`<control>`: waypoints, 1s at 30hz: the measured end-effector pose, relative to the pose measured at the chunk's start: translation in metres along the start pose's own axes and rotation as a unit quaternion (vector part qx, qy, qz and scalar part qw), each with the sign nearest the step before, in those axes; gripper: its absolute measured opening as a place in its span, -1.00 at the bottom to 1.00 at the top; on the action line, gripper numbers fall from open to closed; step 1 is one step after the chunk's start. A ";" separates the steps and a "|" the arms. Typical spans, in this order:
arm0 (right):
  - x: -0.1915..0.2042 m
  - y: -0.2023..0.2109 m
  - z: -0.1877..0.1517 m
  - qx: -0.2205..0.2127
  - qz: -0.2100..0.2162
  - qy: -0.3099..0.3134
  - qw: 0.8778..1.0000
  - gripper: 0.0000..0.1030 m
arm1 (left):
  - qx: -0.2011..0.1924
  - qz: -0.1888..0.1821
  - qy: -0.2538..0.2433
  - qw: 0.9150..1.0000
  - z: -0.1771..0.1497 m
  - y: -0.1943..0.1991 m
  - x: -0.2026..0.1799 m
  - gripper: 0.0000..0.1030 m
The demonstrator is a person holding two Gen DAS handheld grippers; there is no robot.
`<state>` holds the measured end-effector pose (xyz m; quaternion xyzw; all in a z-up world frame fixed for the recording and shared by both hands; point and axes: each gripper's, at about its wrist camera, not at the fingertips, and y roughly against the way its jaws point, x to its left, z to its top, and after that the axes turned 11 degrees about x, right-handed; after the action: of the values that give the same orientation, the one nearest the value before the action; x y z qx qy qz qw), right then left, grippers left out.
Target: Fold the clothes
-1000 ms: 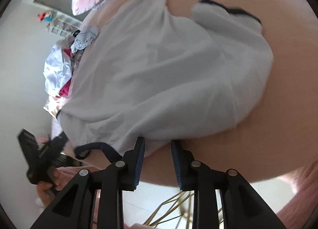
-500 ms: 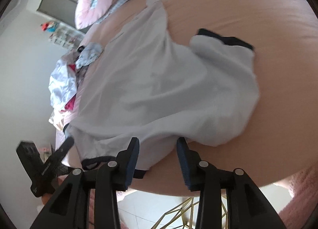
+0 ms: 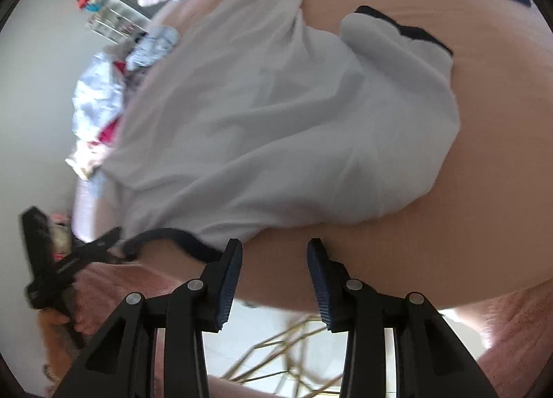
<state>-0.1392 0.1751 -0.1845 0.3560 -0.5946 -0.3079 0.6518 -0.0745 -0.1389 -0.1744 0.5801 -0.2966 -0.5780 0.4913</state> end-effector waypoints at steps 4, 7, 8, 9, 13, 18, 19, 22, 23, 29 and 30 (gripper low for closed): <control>-0.010 0.006 0.004 -0.049 0.062 -0.047 0.996 -0.23 | -0.030 0.007 0.010 0.999 0.001 -0.003 0.005 -0.49; -0.019 0.002 0.016 -0.065 0.038 -0.067 0.995 0.05 | 0.005 0.065 0.054 0.996 -0.005 -0.020 0.014 -0.49; -0.022 -0.004 0.019 -0.050 0.023 -0.072 0.996 -0.01 | 0.000 0.050 0.073 0.996 -0.009 -0.017 0.019 -0.49; -0.021 -0.004 0.019 -0.047 0.022 -0.072 0.996 -0.03 | 0.005 0.049 0.083 0.995 -0.013 -0.014 0.023 -0.49; -0.009 -0.008 0.010 0.007 -0.017 -0.037 0.999 -0.06 | 0.026 0.065 0.081 0.994 -0.024 -0.009 0.020 -0.48; 0.004 0.001 0.000 0.037 -0.048 -0.005 0.998 -0.02 | 0.017 -0.005 0.128 0.992 -0.026 0.005 0.035 -0.49; 0.003 0.006 0.000 0.028 -0.024 -0.013 0.999 -0.02 | 0.002 -0.010 0.122 0.993 -0.023 0.010 0.034 -0.49; -0.007 0.021 0.004 -0.016 0.041 -0.048 0.998 -0.02 | -0.027 -0.034 0.100 0.994 -0.014 0.014 0.028 -0.34; -0.011 0.024 0.007 -0.033 0.050 -0.063 0.996 -0.02 | -0.032 -0.044 0.093 0.994 -0.011 0.013 0.025 -0.34; 0.001 -0.004 0.025 -0.001 0.030 -0.046 0.999 -0.01 | -0.012 -0.027 0.056 0.998 -0.003 -0.018 0.008 -0.34; 0.007 -0.011 0.022 0.013 0.000 -0.024 1.000 -0.01 | -0.008 -0.015 0.054 0.998 -0.002 -0.023 0.006 -0.34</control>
<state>-0.1602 0.1615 -0.1888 0.3572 -0.6140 -0.3085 0.6326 -0.0764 -0.1356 -0.1978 0.6110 -0.2566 -0.5552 0.5025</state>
